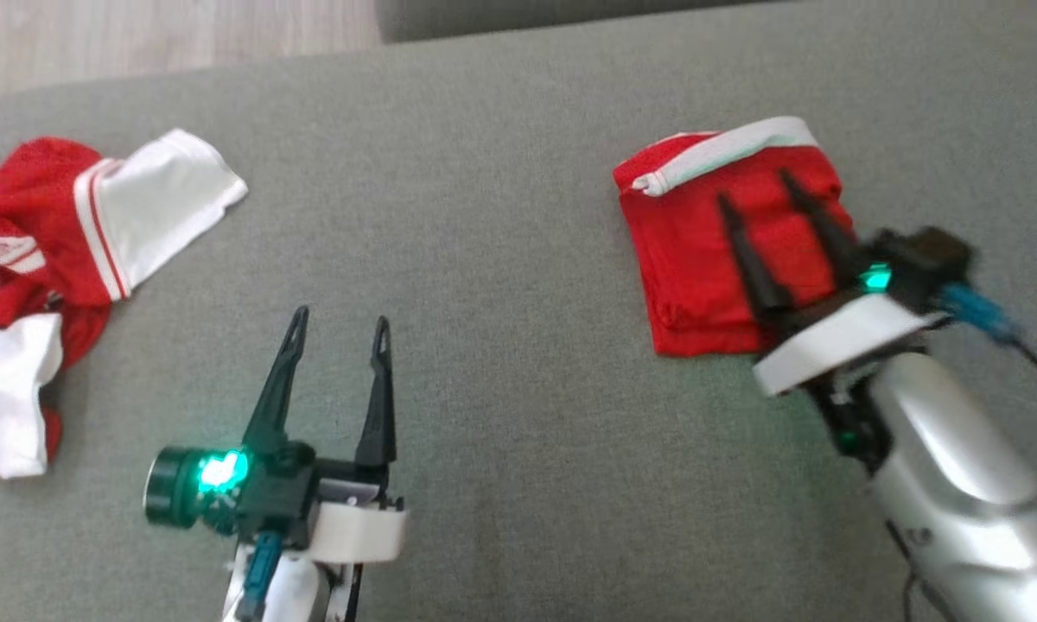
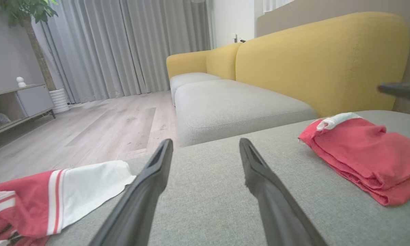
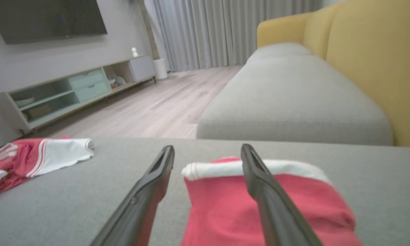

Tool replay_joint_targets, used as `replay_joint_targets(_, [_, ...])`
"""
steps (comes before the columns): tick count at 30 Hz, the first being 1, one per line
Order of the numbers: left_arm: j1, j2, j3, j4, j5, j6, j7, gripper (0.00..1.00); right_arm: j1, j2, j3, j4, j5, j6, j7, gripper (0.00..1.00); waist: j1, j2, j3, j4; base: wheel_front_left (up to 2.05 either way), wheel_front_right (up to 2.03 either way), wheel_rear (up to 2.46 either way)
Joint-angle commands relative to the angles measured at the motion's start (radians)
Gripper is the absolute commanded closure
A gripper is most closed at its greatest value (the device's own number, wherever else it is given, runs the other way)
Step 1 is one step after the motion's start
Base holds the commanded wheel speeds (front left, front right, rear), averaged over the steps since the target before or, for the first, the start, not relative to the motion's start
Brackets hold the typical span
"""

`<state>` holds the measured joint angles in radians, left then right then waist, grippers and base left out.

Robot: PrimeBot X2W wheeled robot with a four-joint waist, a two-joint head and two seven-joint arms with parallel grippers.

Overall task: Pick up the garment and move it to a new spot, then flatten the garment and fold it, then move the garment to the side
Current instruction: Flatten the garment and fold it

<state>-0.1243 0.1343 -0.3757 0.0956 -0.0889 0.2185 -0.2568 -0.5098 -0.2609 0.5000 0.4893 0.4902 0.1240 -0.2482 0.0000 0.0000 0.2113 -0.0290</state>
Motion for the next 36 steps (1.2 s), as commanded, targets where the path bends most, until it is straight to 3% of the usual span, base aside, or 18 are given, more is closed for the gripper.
replay_joint_targets(1, [0.004,-0.004,0.045,-0.035,-0.010,-0.002,-0.005,0.00,0.030,0.001,-0.028,-0.050,-0.022,0.007,-0.013,0.00,0.0000,0.0000,-0.029,0.001,0.00,0.00,0.00])
replay_joint_targets(6, [0.078,-0.030,0.084,-0.059,-0.032,-0.001,-0.005,0.00,0.236,0.012,-0.232,-0.195,-0.128,0.007,-0.013,0.00,0.0000,0.0000,-0.119,-0.004,0.00,0.00,0.00])
replay_joint_targets(10, [0.154,-0.053,0.121,-0.074,-0.052,0.002,-0.005,0.00,0.416,0.037,-0.318,-0.304,-0.190,0.007,-0.013,0.00,0.0000,0.0000,-0.192,-0.010,0.00,0.00,0.00])
replay_joint_targets(18, [0.267,-0.076,0.146,-0.068,-0.054,-0.016,-0.005,0.00,0.592,0.062,-0.344,-0.355,-0.281,0.007,-0.013,0.00,0.0000,0.0000,-0.249,-0.008,0.00,0.00,0.00])
replay_joint_targets(36, [0.304,-0.084,0.168,-0.011,-0.064,-0.021,-0.005,0.00,0.640,0.092,-0.358,-0.350,-0.288,0.007,-0.013,0.00,0.0000,0.0000,-0.291,0.010,0.00,0.00,0.00])
